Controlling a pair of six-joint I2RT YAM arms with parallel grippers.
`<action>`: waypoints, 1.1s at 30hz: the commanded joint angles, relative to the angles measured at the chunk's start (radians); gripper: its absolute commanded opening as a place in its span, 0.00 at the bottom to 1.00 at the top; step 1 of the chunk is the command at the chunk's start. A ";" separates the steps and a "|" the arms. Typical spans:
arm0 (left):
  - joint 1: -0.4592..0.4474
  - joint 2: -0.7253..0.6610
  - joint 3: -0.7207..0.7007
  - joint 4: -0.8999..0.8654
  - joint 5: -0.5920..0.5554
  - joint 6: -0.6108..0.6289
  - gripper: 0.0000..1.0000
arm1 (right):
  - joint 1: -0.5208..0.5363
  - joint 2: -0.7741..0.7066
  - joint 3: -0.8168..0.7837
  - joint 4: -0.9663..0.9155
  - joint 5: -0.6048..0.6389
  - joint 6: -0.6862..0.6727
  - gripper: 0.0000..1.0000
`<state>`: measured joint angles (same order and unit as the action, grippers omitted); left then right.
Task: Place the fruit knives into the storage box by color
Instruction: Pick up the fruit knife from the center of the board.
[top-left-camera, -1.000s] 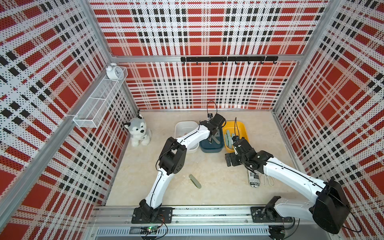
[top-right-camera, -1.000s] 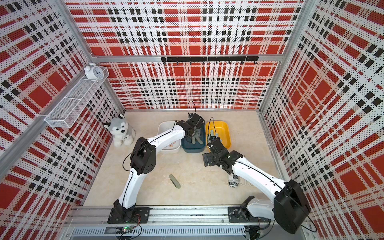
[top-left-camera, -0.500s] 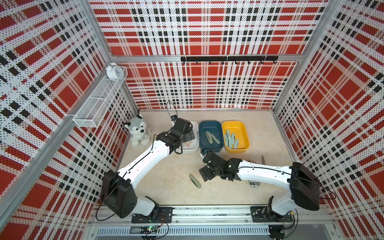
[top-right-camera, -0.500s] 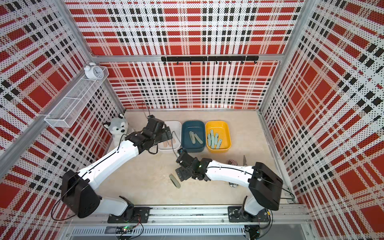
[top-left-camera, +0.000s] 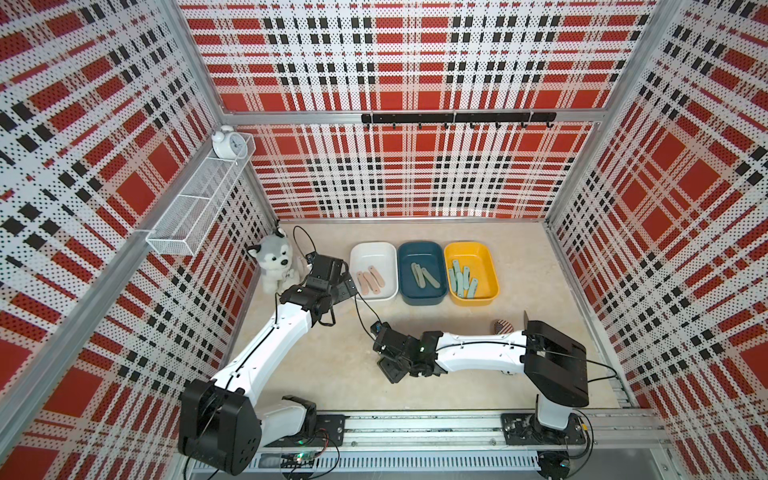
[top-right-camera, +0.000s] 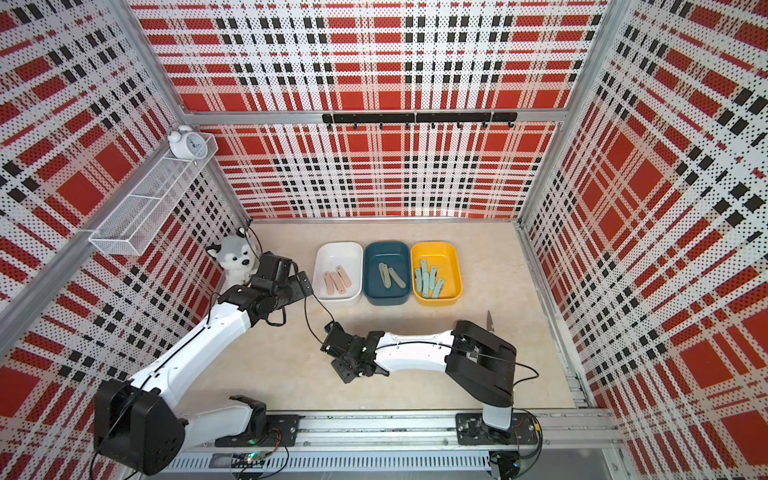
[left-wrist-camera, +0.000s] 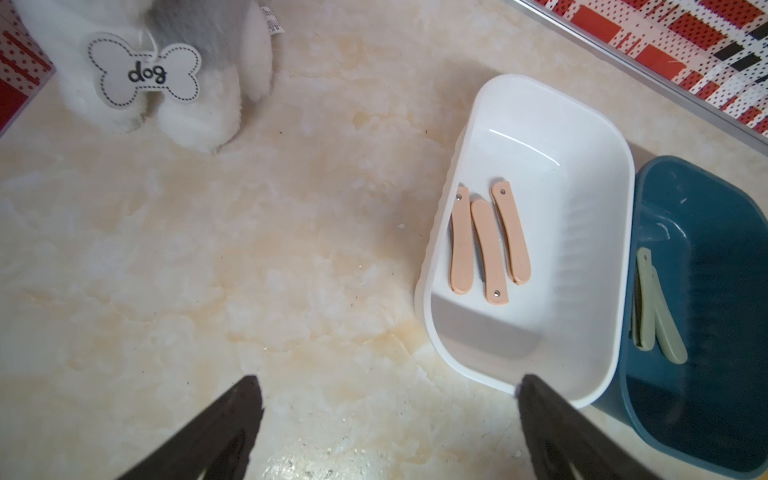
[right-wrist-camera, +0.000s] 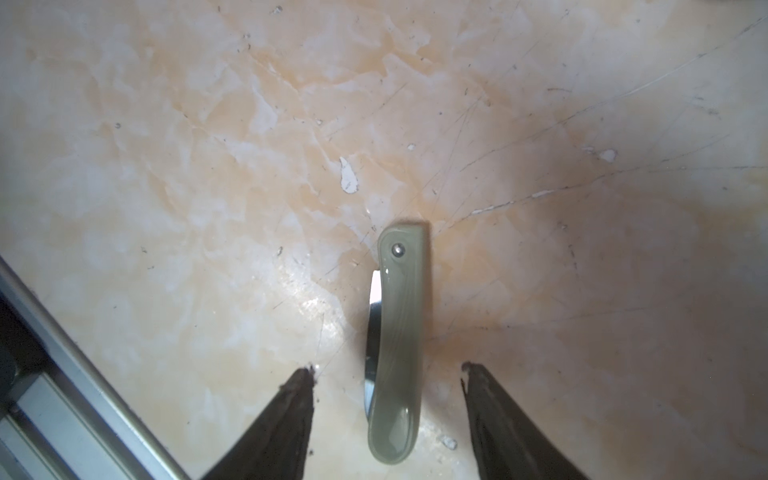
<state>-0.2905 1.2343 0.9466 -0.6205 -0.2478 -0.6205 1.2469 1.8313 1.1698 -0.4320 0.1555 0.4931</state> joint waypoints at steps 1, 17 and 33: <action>0.003 0.005 -0.015 0.029 0.026 0.016 0.99 | 0.023 0.028 0.029 -0.054 0.028 0.013 0.62; 0.003 -0.001 -0.030 0.044 0.021 0.019 0.99 | 0.010 0.128 0.049 -0.085 0.075 0.016 0.50; 0.011 0.004 -0.015 0.043 0.022 0.025 0.99 | -0.077 0.036 -0.068 -0.086 0.081 0.038 0.22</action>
<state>-0.2867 1.2369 0.9298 -0.5911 -0.2241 -0.6125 1.1912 1.8809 1.1461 -0.4606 0.2077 0.5217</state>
